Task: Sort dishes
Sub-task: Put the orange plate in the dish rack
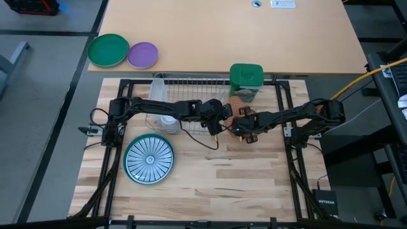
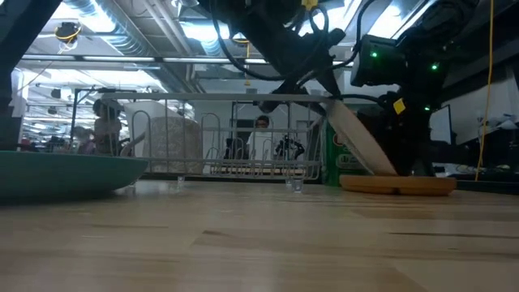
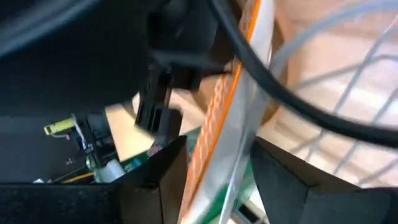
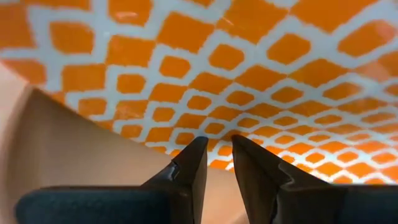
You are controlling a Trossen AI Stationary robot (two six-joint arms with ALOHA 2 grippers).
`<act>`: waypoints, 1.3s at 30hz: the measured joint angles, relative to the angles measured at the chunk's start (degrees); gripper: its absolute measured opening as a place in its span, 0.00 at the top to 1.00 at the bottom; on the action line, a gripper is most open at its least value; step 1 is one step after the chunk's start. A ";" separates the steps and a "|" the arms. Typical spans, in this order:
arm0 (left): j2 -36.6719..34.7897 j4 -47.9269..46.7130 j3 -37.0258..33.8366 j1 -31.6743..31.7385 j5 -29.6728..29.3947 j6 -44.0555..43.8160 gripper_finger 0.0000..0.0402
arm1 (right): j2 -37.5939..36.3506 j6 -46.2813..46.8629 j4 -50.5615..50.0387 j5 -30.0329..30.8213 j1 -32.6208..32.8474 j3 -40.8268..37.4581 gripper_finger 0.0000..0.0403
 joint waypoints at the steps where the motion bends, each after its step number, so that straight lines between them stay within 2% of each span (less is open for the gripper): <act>1: 0.15 -0.14 0.00 -0.01 0.08 0.04 0.59 | 0.02 -0.20 0.74 0.22 0.00 0.04 0.78; 6: 0.13 -1.42 -0.09 -0.10 0.17 0.19 0.59 | 0.28 -0.32 3.53 -0.59 0.00 1.11 0.81; 17: -0.17 -1.62 -0.09 -0.25 -0.36 -0.02 0.59 | 0.28 0.09 3.66 -1.40 0.00 1.26 0.98; 29: -0.26 -1.42 -0.07 -1.88 -8.21 -0.50 0.59 | 0.31 0.19 4.80 -2.81 -0.02 1.26 0.96; 39: -0.26 -2.35 -0.03 -3.11 -12.79 -5.14 0.58 | 0.31 0.35 4.92 -3.69 -0.02 1.28 0.96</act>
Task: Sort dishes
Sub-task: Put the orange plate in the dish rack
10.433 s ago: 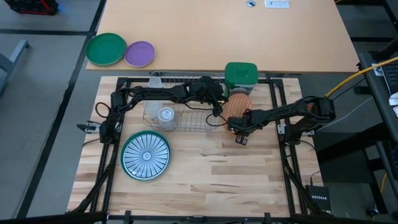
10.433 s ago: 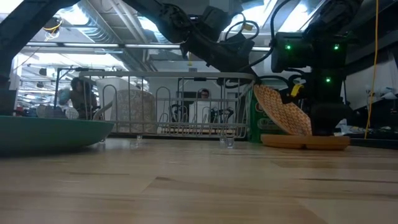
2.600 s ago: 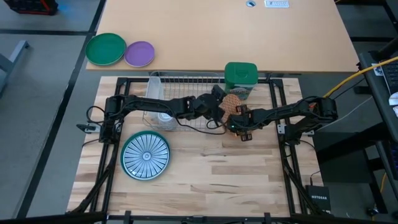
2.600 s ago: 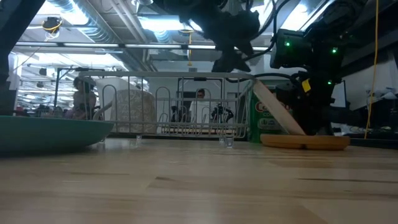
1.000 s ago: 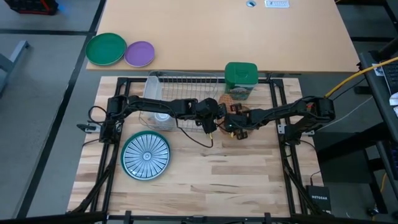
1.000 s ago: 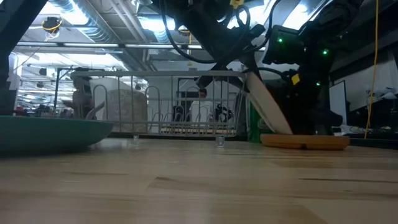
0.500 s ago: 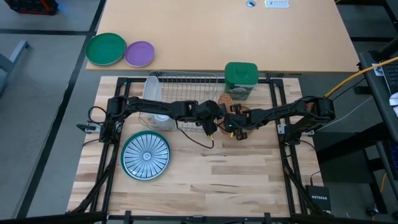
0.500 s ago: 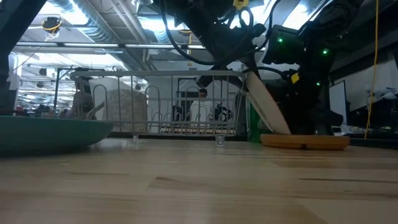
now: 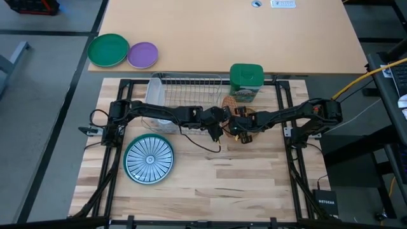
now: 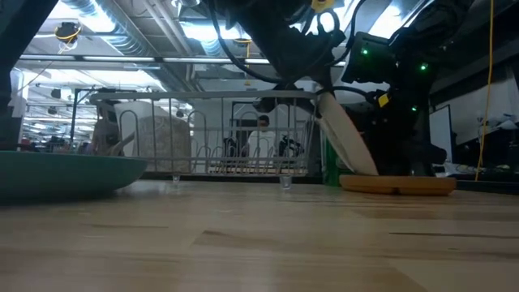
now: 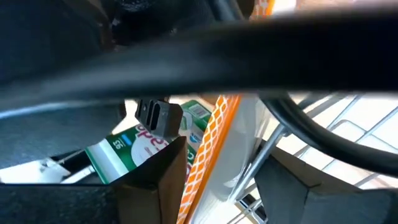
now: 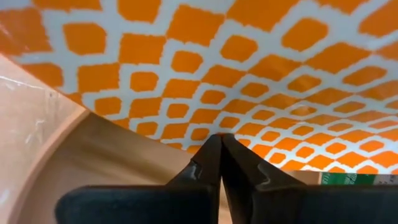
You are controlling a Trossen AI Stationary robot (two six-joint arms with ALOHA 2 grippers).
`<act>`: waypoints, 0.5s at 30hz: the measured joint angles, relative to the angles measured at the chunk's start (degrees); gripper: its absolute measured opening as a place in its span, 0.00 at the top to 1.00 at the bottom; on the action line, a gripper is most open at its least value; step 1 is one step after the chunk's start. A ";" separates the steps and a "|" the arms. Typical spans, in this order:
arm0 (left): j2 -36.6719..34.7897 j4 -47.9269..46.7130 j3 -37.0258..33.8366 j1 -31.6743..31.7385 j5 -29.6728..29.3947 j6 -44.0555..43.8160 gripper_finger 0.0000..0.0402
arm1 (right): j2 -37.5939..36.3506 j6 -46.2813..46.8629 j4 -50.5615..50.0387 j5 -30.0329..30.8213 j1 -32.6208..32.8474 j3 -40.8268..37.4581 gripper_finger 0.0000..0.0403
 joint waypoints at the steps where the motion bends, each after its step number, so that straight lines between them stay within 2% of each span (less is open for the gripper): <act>1: 0.00 -0.50 0.05 -0.23 -0.76 -0.32 0.58 | 0.00 0.04 0.03 -0.04 0.00 0.00 0.96; 4: -0.13 -2.19 0.08 -0.86 -2.86 -1.38 0.57 | 0.04 0.02 -0.01 -0.06 0.02 0.02 0.96; 15: -0.13 -3.40 0.09 -1.10 -2.76 -0.96 0.60 | 0.13 -0.02 -0.08 -0.11 0.02 0.02 0.96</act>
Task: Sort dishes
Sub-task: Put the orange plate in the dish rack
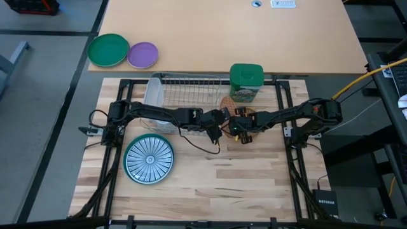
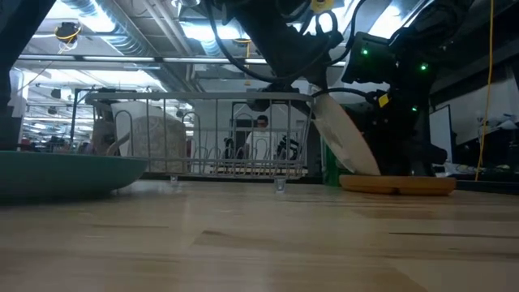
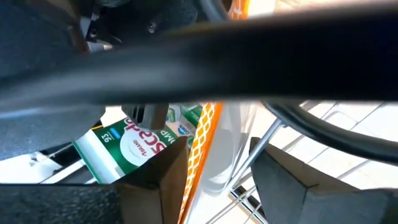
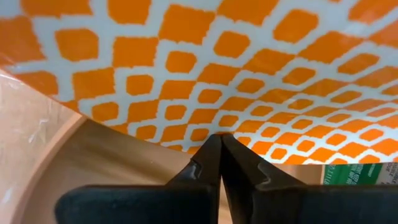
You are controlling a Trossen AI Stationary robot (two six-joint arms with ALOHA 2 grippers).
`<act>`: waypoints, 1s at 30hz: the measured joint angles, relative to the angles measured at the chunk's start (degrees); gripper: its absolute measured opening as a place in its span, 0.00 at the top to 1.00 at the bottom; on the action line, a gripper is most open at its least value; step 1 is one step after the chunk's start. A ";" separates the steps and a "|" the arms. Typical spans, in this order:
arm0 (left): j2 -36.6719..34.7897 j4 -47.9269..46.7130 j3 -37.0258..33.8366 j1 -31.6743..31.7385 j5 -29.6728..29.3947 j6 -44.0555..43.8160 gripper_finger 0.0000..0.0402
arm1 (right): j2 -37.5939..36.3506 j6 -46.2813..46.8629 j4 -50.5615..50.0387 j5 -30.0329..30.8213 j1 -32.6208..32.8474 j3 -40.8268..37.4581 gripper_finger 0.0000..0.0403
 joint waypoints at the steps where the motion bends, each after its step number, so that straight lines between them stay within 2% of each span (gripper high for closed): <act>1: 0.00 -0.09 -0.02 0.00 0.01 0.48 0.61 | 0.16 0.00 0.02 0.04 0.00 0.00 0.96; 13: -0.85 -7.62 0.09 0.02 0.17 2.17 0.66 | 0.99 -0.02 1.06 -0.16 0.00 -0.24 0.96; 30: -0.85 -7.67 0.01 0.02 -1.09 4.05 0.66 | 1.07 -0.44 3.19 -0.05 -0.02 -0.31 0.96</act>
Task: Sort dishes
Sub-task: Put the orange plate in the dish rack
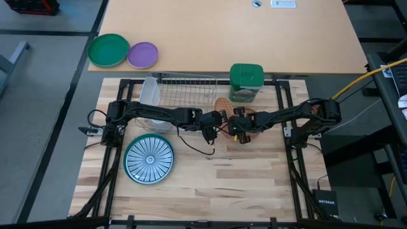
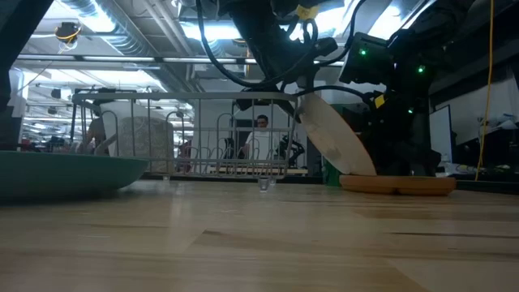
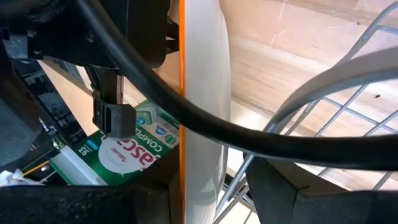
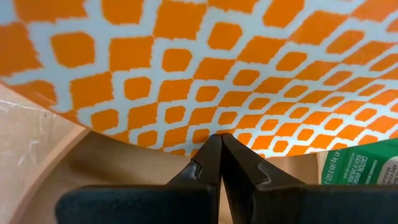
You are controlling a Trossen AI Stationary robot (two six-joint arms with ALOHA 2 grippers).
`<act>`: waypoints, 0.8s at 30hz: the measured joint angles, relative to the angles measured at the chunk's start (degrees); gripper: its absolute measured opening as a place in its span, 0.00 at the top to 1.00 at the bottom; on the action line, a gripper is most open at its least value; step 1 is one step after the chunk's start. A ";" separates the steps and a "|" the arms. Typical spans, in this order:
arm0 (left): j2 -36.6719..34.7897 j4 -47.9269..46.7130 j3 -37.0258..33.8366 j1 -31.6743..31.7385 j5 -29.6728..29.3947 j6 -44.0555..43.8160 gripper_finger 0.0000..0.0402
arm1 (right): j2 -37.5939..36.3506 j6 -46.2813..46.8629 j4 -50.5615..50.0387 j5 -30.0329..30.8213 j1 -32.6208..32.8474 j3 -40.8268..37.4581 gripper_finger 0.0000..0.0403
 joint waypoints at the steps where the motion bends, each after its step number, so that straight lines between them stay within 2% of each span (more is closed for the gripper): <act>1: 0.00 -0.06 0.00 0.00 0.00 -0.58 0.66 | 0.00 0.00 0.02 0.00 0.00 0.00 0.96; 8: 0.00 0.15 -0.02 0.02 1.51 -4.36 0.71 | 0.02 -0.04 0.29 0.13 0.00 0.00 0.96; 11: 0.00 -0.39 -0.02 0.04 1.50 -3.14 0.78 | 0.04 -0.04 0.39 0.84 0.00 -0.02 0.96; 15: 0.00 -1.47 -0.07 0.13 1.28 -0.19 0.89 | 0.15 -0.07 0.38 4.73 0.02 0.00 0.96; 24: 0.00 -1.73 -0.09 0.37 1.64 -0.09 0.90 | 0.12 0.48 -1.43 7.29 0.09 0.48 0.96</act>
